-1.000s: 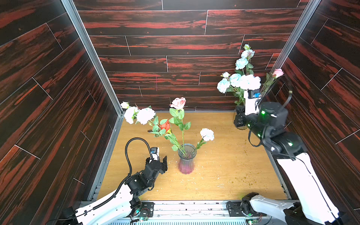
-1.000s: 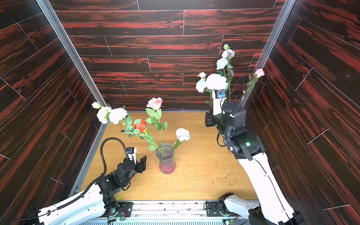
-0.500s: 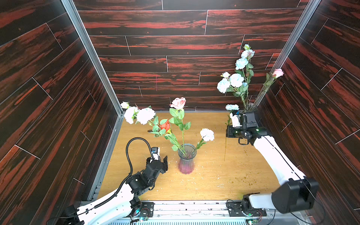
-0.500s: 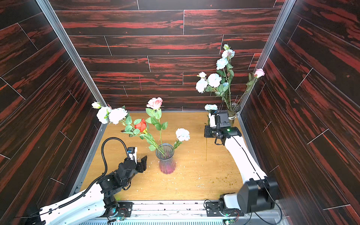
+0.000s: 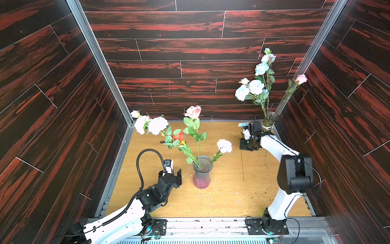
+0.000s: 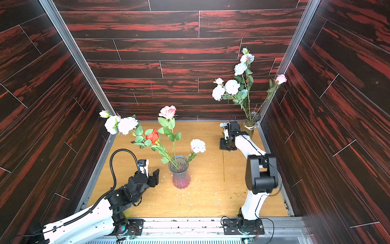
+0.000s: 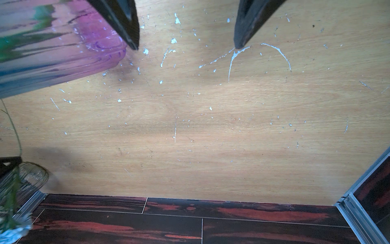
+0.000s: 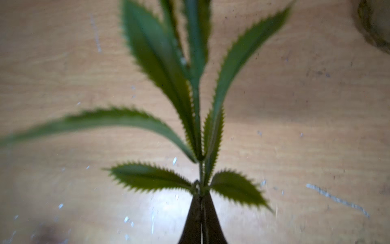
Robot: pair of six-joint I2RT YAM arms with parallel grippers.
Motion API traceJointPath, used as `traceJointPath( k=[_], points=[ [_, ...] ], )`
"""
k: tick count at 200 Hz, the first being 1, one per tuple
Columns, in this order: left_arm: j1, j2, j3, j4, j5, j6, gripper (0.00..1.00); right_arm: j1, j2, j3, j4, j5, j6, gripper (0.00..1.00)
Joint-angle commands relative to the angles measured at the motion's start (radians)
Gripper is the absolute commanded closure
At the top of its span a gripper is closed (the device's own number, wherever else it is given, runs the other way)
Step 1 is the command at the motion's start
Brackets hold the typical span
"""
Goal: Pick out blue flowers from the vase
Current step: Place the flower at the center of the board.
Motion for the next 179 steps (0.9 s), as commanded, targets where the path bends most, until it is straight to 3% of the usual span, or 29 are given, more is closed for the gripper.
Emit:
traceJointPath(
  k=[1,79,179],
  points=[
    [0.003,0.007,0.02,0.01,-0.009,0.001,0.28,-0.023,0.059,0.057,-0.011,0.029,-0.01,1.0],
    [0.004,-0.012,0.011,0.01,-0.01,-0.001,0.28,-0.065,0.166,0.055,-0.023,0.1,-0.01,1.0],
    [0.004,-0.043,-0.002,0.005,-0.013,-0.002,0.29,-0.063,0.207,0.065,-0.055,0.07,-0.025,1.0]
  ],
)
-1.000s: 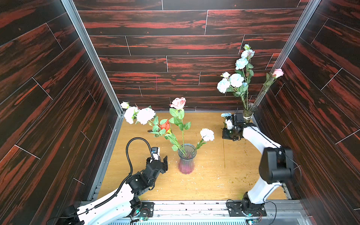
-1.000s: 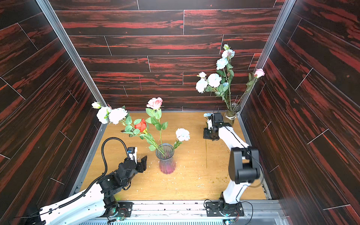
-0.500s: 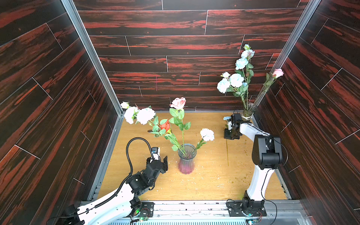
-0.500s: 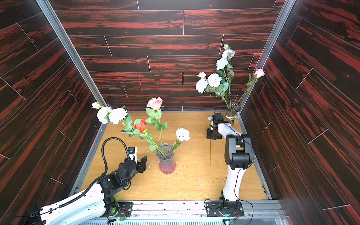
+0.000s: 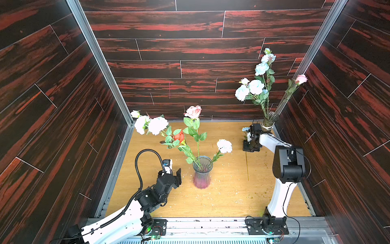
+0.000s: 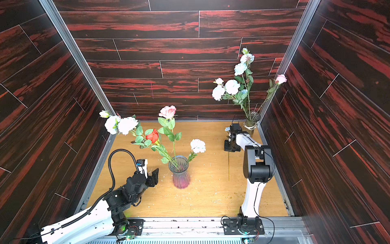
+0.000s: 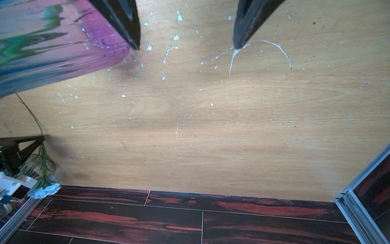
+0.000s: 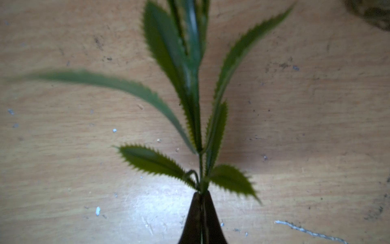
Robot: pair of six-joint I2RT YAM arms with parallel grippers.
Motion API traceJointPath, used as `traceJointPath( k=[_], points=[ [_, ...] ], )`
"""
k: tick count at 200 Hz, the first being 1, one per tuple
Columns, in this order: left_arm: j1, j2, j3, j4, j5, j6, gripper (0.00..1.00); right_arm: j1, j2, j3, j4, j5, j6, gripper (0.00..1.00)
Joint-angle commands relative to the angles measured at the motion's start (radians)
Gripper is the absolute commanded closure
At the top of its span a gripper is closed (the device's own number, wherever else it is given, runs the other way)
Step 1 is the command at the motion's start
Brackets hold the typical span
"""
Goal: Pick out blue flowers from the vase
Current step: Place the flower at the center of the board.
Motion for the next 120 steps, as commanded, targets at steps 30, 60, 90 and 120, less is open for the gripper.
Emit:
traceJointPath(
  k=[30,60,90,120],
  points=[
    [0.004,-0.009,-0.001,0.006,-0.012,-0.002,0.29,0.007,0.052,0.018,-0.05,-0.022,-0.02,1.0],
    [0.004,-0.015,-0.003,0.004,-0.014,-0.003,0.29,0.011,0.06,0.022,-0.06,-0.018,-0.021,0.99],
    [0.004,-0.02,-0.006,0.004,-0.014,-0.004,0.3,0.011,0.029,0.006,-0.052,0.004,-0.014,0.9],
    [0.004,-0.012,-0.003,0.006,-0.013,-0.003,0.29,0.01,-0.036,-0.032,-0.026,-0.028,-0.001,0.75]
  ],
)
